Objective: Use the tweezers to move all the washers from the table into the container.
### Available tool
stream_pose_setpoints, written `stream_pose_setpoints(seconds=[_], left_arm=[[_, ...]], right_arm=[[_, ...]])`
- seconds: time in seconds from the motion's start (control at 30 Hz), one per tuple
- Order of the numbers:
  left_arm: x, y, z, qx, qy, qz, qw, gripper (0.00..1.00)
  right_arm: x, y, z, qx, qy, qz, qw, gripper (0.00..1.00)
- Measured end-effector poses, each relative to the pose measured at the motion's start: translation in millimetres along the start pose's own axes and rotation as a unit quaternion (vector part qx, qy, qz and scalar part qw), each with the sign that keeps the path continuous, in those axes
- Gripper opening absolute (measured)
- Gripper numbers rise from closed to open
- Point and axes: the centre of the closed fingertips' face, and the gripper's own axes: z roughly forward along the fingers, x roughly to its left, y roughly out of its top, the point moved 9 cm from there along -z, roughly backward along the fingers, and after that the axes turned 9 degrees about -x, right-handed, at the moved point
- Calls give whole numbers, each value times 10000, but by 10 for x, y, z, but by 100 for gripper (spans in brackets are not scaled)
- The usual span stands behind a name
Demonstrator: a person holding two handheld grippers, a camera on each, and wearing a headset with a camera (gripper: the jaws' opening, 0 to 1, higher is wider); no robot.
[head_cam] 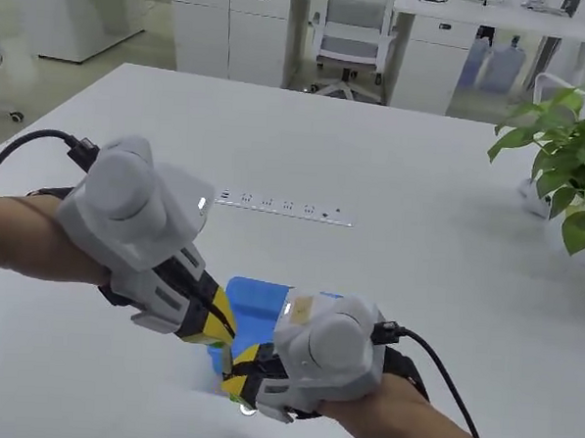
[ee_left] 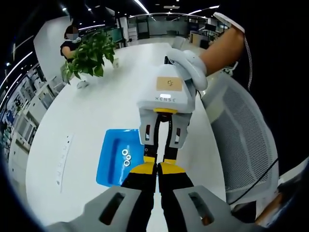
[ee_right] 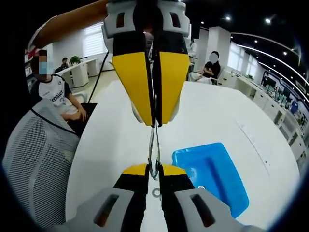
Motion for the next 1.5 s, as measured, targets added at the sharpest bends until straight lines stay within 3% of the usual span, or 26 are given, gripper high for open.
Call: stream_pose_setpoints(seconds=[0.33, 0.77, 1.1, 1.5], left_arm=[[125, 169, -65, -45, 107, 211, 9997, 5], [333, 261, -40, -52, 150, 387, 9991, 5], [491, 175, 58, -25, 183, 436, 9989, 5], [651, -22, 190, 22, 213, 331, 9992, 5]], right_arm=[[-165, 128, -132, -12, -164, -167, 9997, 10], [-406, 155, -204, -32, -332, -245, 9991, 10], [-577, 36, -160, -4, -383, -196, 9991, 10], [-729, -146, 5, 23, -263, -31, 9996, 10]])
